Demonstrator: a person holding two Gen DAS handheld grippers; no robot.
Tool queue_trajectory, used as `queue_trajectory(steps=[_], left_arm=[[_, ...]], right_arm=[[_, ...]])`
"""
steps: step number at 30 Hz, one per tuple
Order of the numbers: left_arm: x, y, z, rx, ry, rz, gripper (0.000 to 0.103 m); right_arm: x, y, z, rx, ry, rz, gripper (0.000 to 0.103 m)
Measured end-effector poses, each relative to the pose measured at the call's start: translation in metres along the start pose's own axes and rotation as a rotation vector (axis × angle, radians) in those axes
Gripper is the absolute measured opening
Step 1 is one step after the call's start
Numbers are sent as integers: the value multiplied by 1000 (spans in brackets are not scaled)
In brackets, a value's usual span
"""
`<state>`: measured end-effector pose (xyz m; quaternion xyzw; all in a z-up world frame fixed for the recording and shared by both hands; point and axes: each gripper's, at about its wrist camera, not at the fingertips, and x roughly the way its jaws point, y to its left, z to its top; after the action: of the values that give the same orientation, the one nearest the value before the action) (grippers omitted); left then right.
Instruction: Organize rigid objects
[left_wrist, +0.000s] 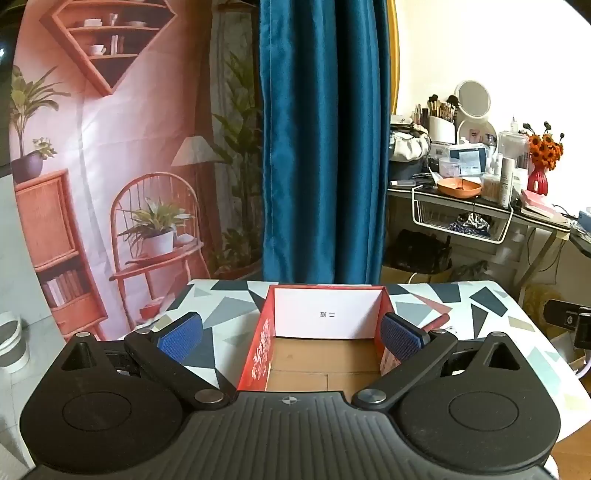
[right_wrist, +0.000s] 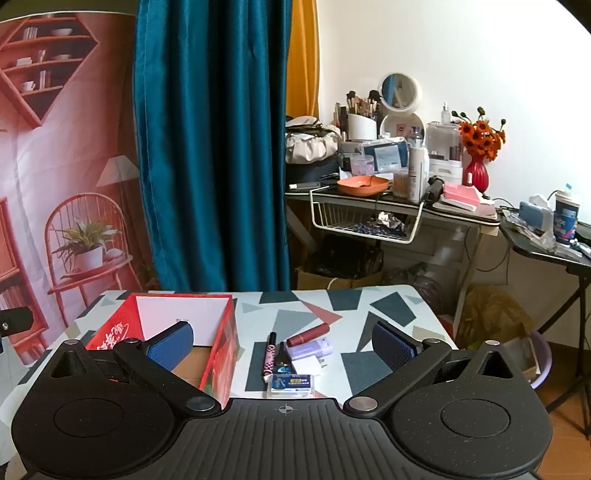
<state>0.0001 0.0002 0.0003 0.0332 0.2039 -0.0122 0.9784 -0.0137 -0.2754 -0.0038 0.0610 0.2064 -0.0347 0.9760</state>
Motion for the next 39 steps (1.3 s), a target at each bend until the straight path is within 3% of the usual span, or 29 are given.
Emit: queue_trajectory(steps=[39], left_arm=[[0,-1,-1,35,-22,28,103]], right_arm=[[1,-2,-1,1,9,-5,103]])
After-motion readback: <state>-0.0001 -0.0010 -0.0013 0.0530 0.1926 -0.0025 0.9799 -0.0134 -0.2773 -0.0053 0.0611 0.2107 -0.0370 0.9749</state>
